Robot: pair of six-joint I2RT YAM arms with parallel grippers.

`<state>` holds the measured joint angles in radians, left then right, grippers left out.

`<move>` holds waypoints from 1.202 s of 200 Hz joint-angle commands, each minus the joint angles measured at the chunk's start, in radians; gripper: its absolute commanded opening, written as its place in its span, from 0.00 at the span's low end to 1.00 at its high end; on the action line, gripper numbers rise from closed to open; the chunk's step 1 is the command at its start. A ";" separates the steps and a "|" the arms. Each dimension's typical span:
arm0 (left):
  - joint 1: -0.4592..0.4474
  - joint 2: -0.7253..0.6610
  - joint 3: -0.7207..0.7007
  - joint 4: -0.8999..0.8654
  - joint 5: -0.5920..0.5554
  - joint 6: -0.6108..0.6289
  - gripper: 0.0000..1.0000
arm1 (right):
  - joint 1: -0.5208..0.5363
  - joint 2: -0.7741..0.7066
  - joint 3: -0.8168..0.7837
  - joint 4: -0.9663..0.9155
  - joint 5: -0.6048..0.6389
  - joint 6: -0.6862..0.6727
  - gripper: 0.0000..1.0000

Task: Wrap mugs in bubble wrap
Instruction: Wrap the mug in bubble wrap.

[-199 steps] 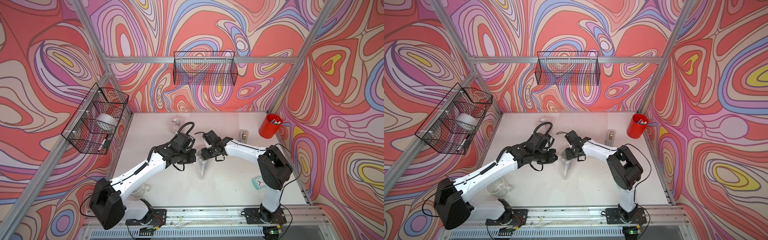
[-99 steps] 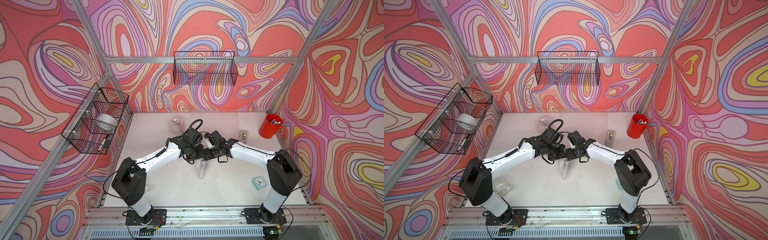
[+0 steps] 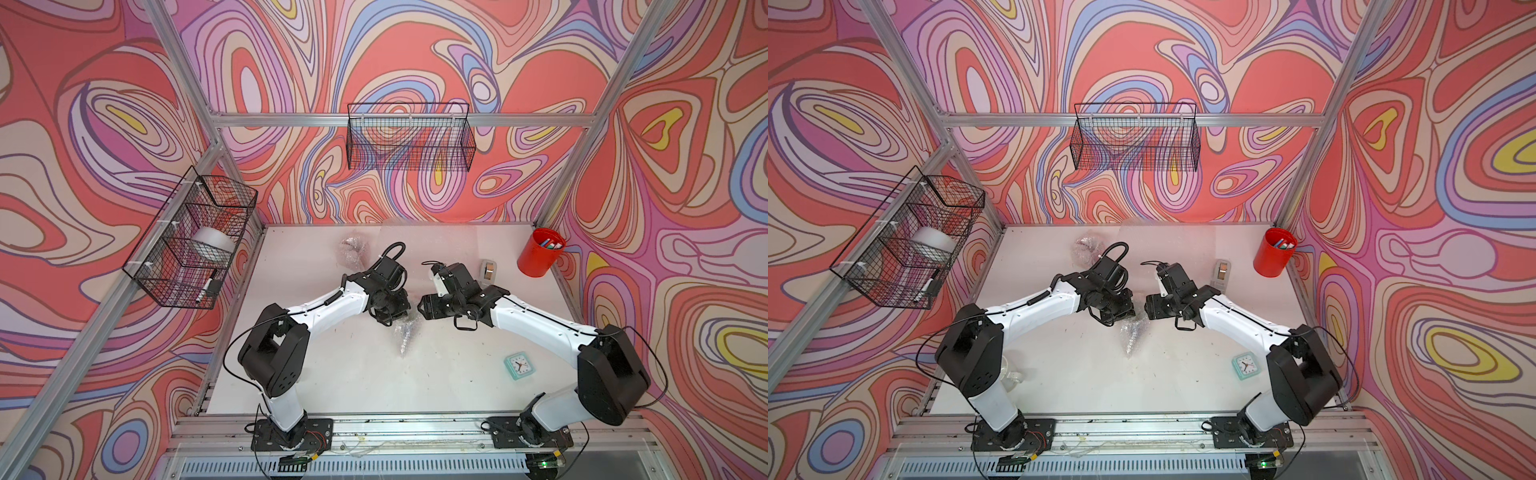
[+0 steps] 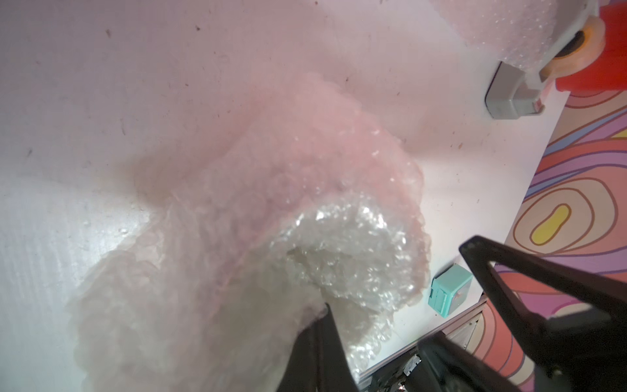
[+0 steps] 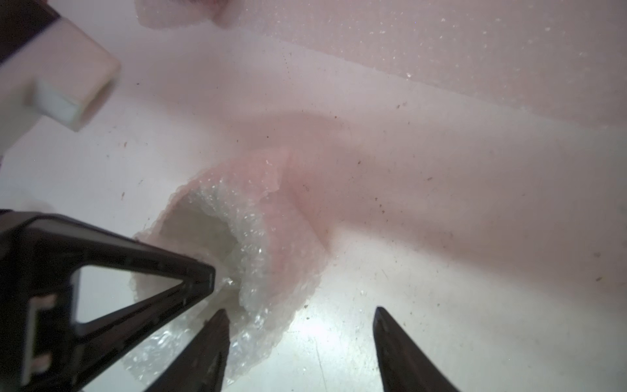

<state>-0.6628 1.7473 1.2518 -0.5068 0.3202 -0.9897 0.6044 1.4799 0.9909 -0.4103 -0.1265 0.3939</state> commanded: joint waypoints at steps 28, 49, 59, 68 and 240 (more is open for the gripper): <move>0.008 0.054 0.017 -0.016 -0.008 -0.094 0.00 | 0.002 -0.106 -0.186 0.275 -0.179 0.156 0.78; 0.008 0.065 0.015 -0.018 -0.010 -0.104 0.00 | 0.003 -0.115 -0.243 0.346 -0.200 0.190 0.79; 0.008 0.067 0.014 -0.019 -0.012 -0.108 0.00 | 0.003 -0.111 -0.255 0.361 -0.209 0.200 0.78; 0.008 0.067 0.011 -0.019 -0.014 -0.111 0.00 | 0.002 -0.098 -0.259 0.372 -0.225 0.204 0.78; 0.014 0.063 -0.035 0.045 0.000 -0.203 0.00 | 0.047 0.038 -0.450 0.891 -0.246 0.487 0.76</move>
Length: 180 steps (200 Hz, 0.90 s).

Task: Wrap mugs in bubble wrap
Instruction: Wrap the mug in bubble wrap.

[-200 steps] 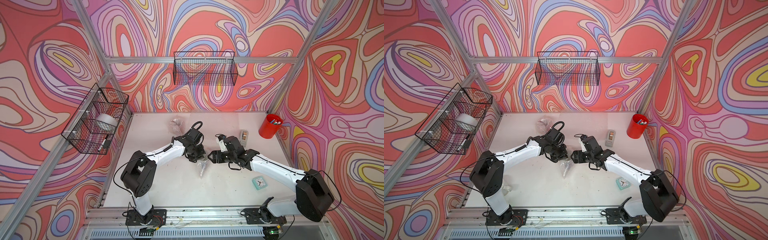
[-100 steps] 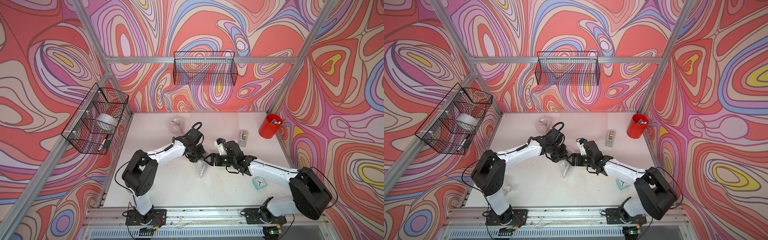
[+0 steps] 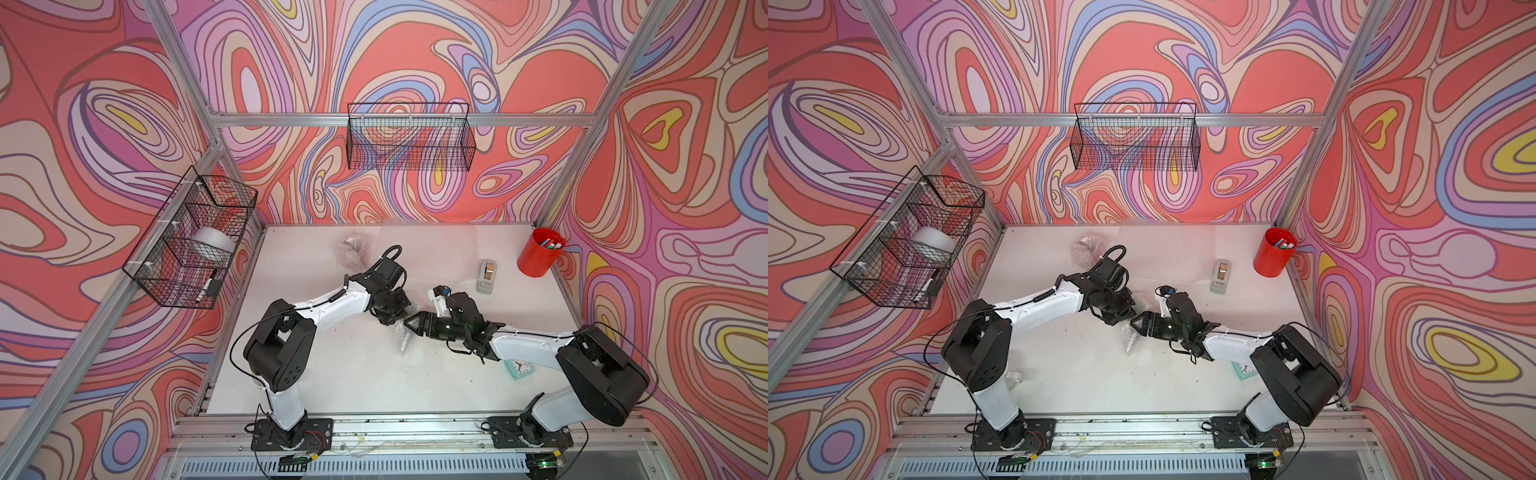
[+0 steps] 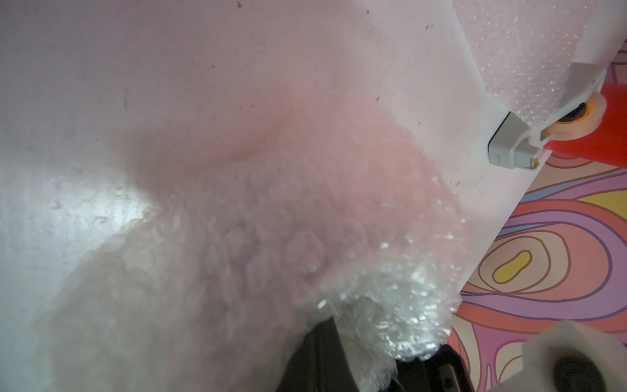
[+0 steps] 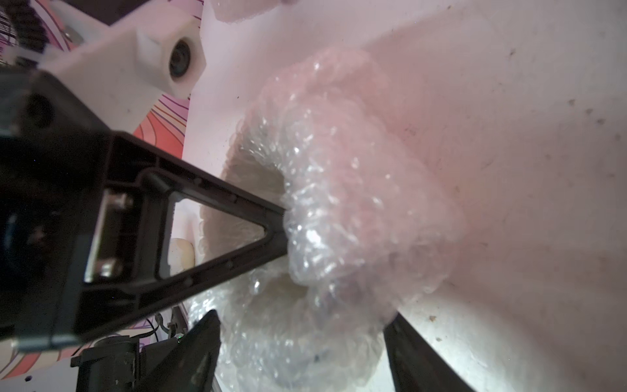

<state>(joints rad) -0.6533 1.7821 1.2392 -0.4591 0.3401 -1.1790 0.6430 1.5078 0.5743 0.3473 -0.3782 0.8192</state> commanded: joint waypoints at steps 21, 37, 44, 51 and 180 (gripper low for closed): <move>0.005 0.031 -0.021 -0.004 -0.021 -0.014 0.00 | 0.012 0.003 -0.047 0.149 0.007 0.067 0.77; 0.005 0.034 -0.020 -0.004 -0.018 -0.014 0.00 | 0.011 0.005 -0.052 0.164 0.002 0.072 0.78; 0.004 0.034 -0.019 -0.003 -0.019 -0.014 0.00 | 0.011 0.009 -0.055 0.176 -0.003 0.075 0.79; 0.004 0.034 -0.021 -0.004 -0.018 -0.016 0.00 | 0.012 0.014 -0.056 0.187 -0.007 0.082 0.79; 0.033 -0.024 0.014 0.015 -0.011 0.053 0.12 | 0.027 0.077 -0.056 0.101 0.151 0.158 0.70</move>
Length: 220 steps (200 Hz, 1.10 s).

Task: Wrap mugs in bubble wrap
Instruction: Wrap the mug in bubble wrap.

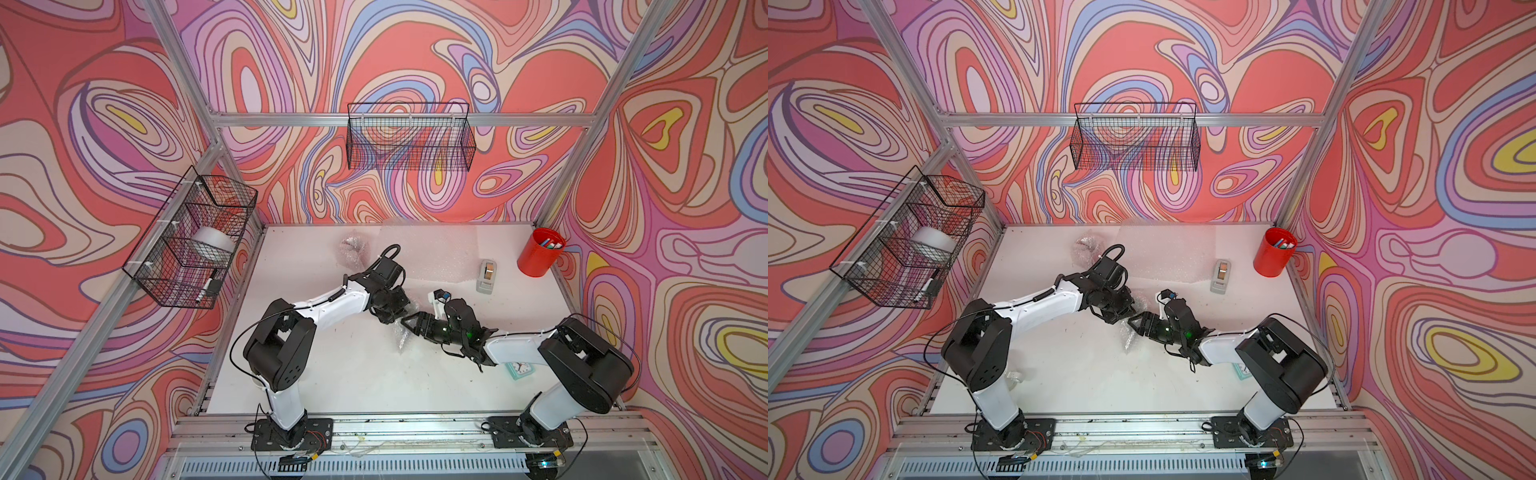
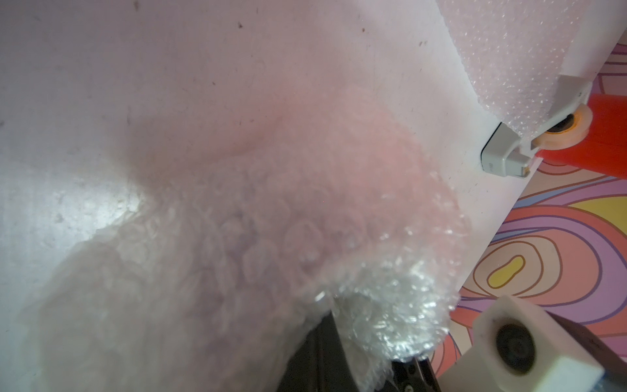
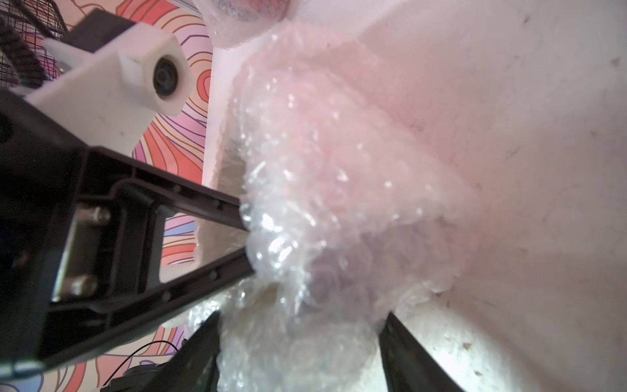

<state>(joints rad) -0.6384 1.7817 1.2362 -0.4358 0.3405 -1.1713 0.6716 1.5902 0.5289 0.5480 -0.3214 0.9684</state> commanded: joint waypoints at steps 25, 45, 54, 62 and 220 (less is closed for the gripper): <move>0.040 -0.052 0.060 -0.026 0.000 0.133 0.26 | -0.001 -0.011 0.004 -0.118 0.094 0.005 0.70; 0.056 -0.072 0.081 -0.039 0.020 0.201 0.31 | -0.001 -0.014 0.015 -0.131 0.099 0.004 0.69; 0.063 -0.084 0.083 -0.038 0.034 0.235 0.33 | -0.001 -0.015 0.019 -0.136 0.100 0.004 0.69; 0.070 -0.098 0.083 -0.042 0.040 0.266 0.34 | -0.001 -0.017 0.022 -0.142 0.102 0.001 0.69; 0.078 0.011 0.111 -0.261 -0.101 0.791 0.59 | -0.001 -0.021 0.065 -0.220 0.103 -0.031 0.69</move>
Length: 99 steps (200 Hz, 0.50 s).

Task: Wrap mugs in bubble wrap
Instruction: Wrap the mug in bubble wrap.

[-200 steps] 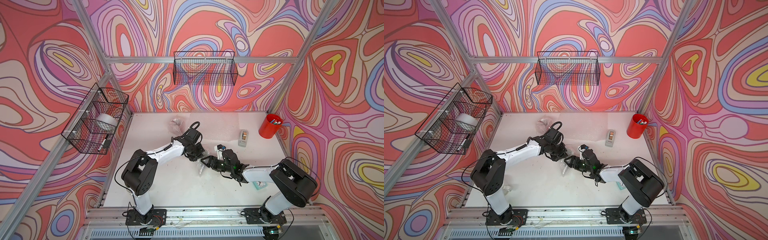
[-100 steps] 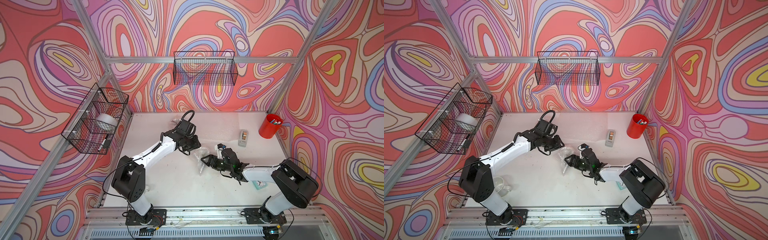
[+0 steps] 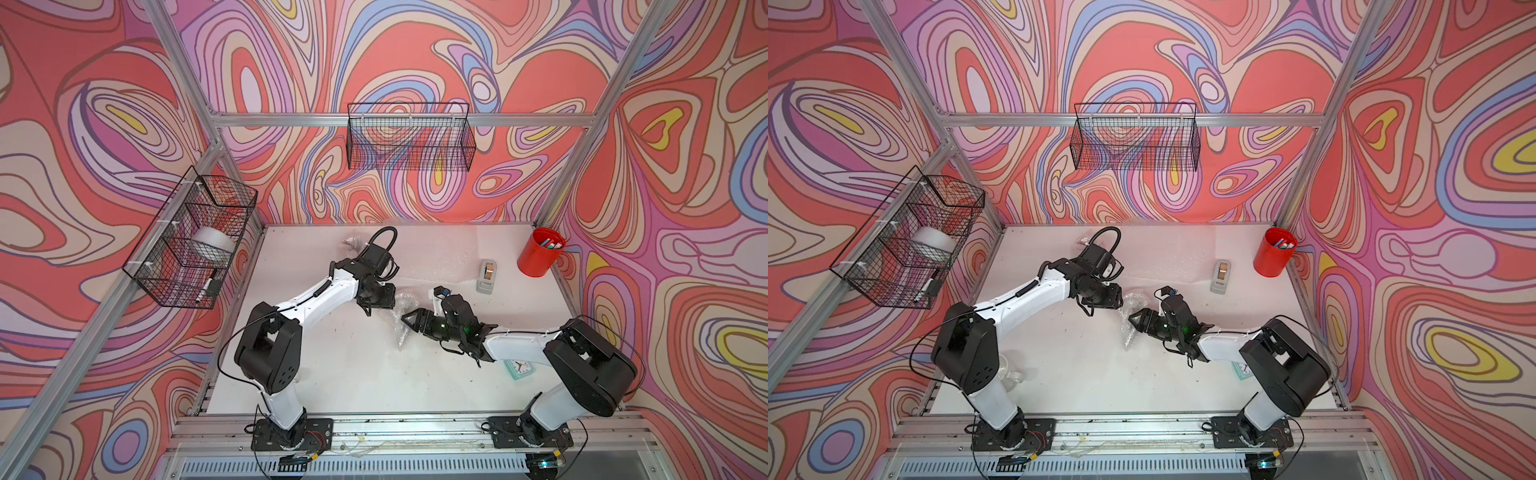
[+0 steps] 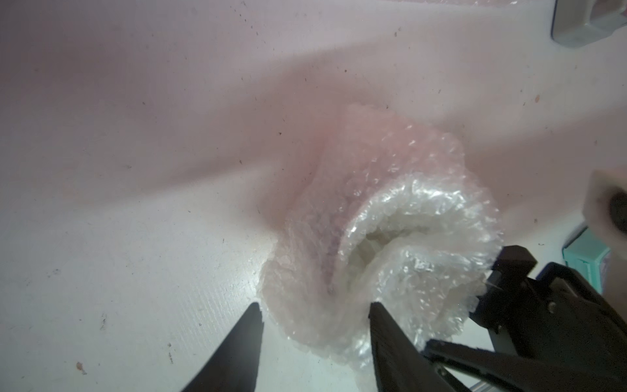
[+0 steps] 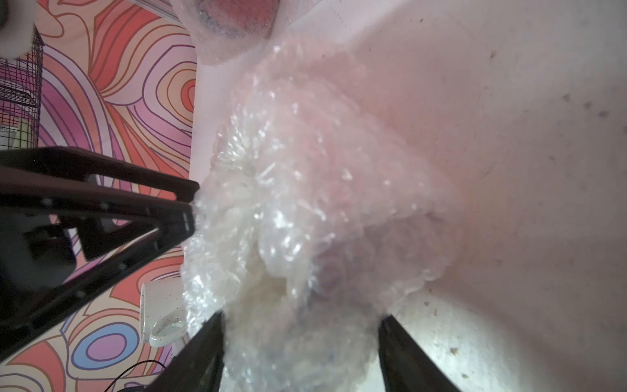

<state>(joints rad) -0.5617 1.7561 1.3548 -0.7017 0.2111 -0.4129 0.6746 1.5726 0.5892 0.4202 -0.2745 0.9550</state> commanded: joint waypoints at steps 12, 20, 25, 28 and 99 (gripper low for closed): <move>0.002 0.055 -0.006 0.009 0.027 0.032 0.60 | -0.004 -0.005 0.010 -0.103 0.058 -0.024 0.69; 0.002 0.067 -0.008 0.013 0.027 0.031 0.60 | -0.004 -0.006 0.014 -0.113 0.058 -0.027 0.69; 0.002 0.074 -0.008 0.017 0.029 0.030 0.61 | -0.004 -0.006 0.017 -0.117 0.058 -0.029 0.69; 0.002 0.079 -0.009 0.019 0.030 0.028 0.61 | -0.004 -0.007 0.017 -0.120 0.058 -0.030 0.69; 0.002 0.145 -0.122 0.099 0.047 -0.083 0.71 | -0.045 -0.064 0.059 -0.269 0.059 -0.136 0.70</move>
<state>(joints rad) -0.5579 1.8668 1.3064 -0.5835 0.2695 -0.4473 0.6678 1.5436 0.6373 0.2817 -0.2653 0.8845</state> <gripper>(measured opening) 0.720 0.700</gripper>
